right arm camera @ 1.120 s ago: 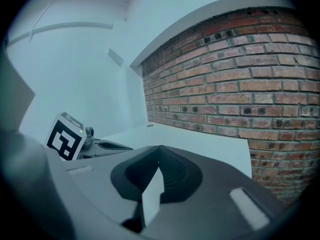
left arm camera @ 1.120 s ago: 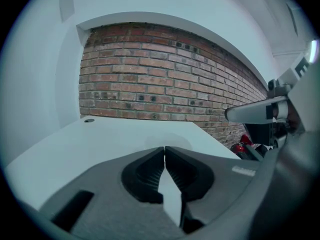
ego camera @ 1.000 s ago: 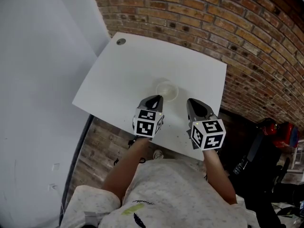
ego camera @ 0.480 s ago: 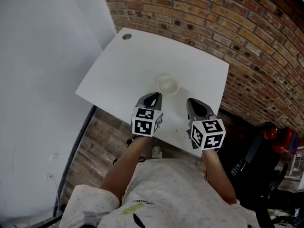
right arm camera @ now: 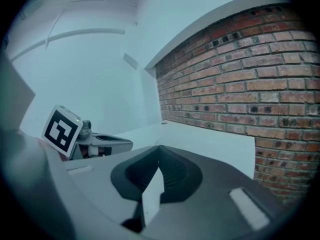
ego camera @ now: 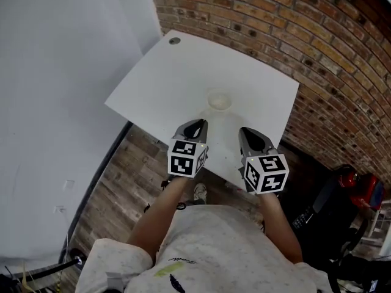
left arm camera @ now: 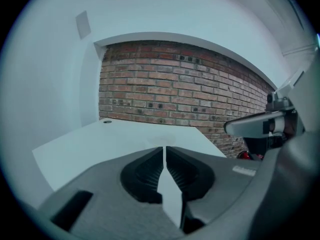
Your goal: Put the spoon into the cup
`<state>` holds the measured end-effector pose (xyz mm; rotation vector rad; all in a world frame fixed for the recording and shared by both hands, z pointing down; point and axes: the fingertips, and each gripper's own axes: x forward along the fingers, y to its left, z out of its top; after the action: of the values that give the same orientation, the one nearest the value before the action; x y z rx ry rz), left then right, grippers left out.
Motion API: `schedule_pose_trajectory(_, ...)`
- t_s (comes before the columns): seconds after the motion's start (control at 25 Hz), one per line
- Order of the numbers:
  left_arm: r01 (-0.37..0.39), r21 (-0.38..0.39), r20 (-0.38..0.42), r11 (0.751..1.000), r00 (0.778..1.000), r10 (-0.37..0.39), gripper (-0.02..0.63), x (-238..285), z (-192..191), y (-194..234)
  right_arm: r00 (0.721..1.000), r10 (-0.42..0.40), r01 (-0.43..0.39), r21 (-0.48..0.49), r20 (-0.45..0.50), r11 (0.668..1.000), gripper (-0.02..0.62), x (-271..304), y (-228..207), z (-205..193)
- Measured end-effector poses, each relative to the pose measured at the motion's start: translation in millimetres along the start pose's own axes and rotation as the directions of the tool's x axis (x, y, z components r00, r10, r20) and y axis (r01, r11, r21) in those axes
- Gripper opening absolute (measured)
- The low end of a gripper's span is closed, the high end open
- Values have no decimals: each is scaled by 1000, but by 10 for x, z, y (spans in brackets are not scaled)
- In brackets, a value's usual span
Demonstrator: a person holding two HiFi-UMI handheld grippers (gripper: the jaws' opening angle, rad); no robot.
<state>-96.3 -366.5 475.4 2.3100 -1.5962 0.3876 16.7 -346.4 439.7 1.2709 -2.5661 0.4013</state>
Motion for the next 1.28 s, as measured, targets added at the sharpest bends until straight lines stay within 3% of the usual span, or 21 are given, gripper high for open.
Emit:
schedule_pose_trajectory(0.68,-44,2,93,999,995,44,-3,-795,-57,-584,997,73,-72,-37,26,997,9,-666,310,-243)
schedule_pose_trajectory(1.28,-45,8,98,999,994,44,-3,-977,-135,-796,996,75,-74,-30,50,997,9,-926,355,-311)
